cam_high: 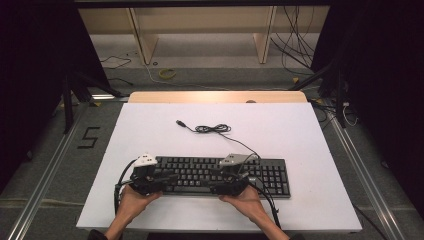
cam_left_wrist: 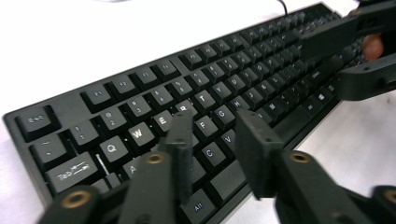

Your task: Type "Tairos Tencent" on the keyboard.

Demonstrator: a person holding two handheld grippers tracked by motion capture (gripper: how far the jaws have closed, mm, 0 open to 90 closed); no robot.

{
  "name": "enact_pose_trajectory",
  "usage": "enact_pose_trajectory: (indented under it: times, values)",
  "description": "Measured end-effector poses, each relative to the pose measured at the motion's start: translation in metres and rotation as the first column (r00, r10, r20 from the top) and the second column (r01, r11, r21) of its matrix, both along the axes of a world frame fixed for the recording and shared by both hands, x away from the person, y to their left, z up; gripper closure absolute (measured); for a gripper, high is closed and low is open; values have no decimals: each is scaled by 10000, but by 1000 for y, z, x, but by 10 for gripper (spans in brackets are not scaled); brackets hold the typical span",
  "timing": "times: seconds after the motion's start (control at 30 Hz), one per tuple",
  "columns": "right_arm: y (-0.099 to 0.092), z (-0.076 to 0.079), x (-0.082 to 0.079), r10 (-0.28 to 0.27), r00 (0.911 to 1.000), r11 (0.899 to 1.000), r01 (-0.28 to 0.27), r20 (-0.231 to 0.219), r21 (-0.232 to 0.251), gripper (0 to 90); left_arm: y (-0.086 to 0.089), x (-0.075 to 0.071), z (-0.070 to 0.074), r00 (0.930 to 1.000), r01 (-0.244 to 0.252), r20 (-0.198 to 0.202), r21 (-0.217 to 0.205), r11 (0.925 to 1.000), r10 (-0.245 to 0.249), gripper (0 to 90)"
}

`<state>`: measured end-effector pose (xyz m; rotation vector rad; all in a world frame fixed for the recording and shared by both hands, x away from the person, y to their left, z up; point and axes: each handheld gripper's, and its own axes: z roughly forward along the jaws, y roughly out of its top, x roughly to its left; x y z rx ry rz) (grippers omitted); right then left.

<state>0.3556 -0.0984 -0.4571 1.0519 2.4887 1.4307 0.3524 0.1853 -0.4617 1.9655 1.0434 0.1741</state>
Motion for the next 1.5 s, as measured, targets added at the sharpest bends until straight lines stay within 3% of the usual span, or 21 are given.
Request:
enact_pose_trajectory:
  times: [0.37, 0.63, 1.1, 1.5]
  values:
    - [-9, 3, -7, -79, 9999, 9998, 77, 96, 192, 385, -12, 3, -3, 9986, 516, -174, 646, 9966, -505, 891]
    - [-11, 1, -11, -19, 10000, 9998, 17, 94, 175, 375, -19, 7, -7, 9969, 677, -465, 1097, 9917, -629, 893]
    - [-13, 0, -13, -7, 10000, 9998, 6, 60, 181, 368, -22, 10, -14, 9961, 551, -758, 1448, 9879, -445, 895]
    - [-14, 1, -13, -26, 9999, 9998, 24, 105, 177, 368, -20, 9, -10, 9967, 522, -680, 1235, 9910, -440, 893]
